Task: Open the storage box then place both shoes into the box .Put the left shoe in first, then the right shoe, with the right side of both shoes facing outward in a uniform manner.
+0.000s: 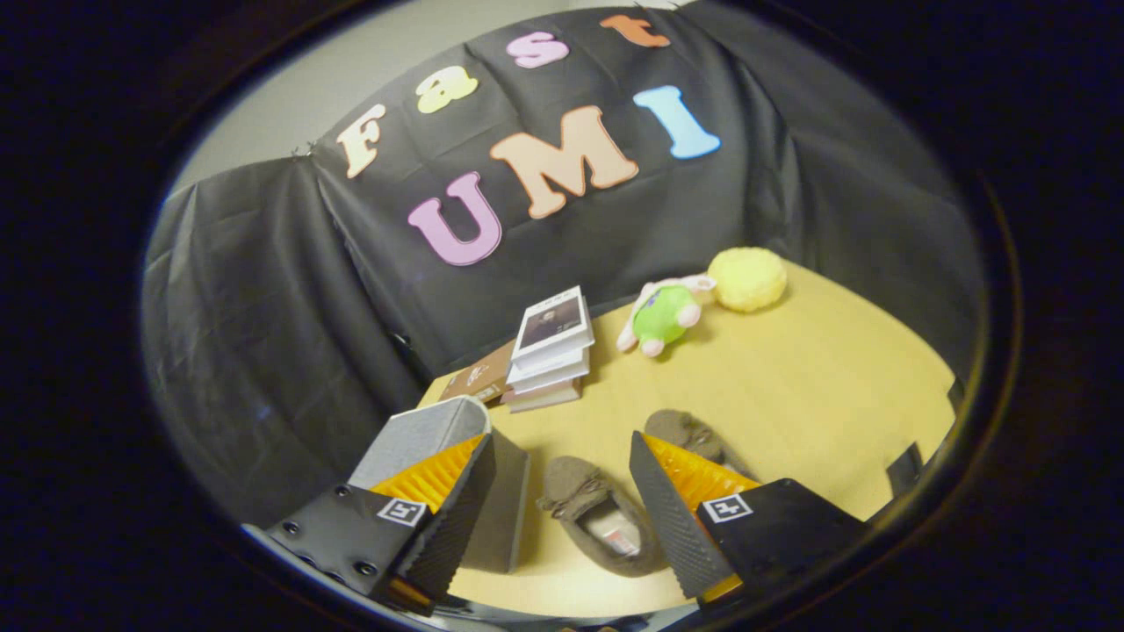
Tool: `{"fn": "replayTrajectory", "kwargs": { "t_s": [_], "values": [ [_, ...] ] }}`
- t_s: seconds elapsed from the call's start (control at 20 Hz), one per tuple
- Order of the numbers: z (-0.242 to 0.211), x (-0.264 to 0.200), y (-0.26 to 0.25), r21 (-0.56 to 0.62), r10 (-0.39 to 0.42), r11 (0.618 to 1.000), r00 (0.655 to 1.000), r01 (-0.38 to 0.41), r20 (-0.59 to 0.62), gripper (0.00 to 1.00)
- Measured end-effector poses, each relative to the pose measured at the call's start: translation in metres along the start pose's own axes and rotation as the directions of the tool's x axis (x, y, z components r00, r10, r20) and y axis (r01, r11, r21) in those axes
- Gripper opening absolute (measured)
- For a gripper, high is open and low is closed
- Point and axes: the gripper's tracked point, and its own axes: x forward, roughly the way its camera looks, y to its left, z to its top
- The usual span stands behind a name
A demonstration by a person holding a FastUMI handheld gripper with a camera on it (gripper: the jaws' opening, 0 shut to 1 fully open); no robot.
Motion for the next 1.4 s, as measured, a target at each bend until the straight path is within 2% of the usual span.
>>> {"fn": "replayTrajectory", "kwargs": {
  "t_s": [0.1, 0.2, 0.35, 0.45, 0.7, 0.85, 1.15, 1.3, 1.4],
  "values": [
    [-0.013, 0.006, 0.007, 0.095, 0.042, 0.995, 0.998, -0.037, -0.047, 0.99],
    [-0.028, 0.015, 0.019, 0.227, 0.104, 0.971, 0.989, -0.078, -0.104, 1.0],
    [-0.057, 0.022, 0.036, 0.424, 0.192, 0.9, 0.964, -0.097, -0.186, 1.0],
    [-0.076, 0.025, 0.043, 0.511, 0.234, 0.855, 0.945, -0.088, -0.228, 1.0],
    [-0.128, 0.026, 0.075, 0.601, 0.336, 0.795, 0.882, -0.078, -0.331, 1.0],
    [-0.146, 0.028, 0.093, 0.67, 0.39, 0.74, 0.85, -0.06, -0.355, 0.98],
    [-0.161, 0.036, 0.11, 0.741, 0.442, 0.67, 0.823, -0.039, -0.357, 0.98],
    [-0.15, 0.04, 0.111, 0.783, 0.449, 0.619, 0.841, -0.051, -0.301, 0.74],
    [-0.145, 0.033, 0.108, 0.786, 0.449, 0.615, 0.847, -0.063, -0.284, 0.59]
  ]
}}
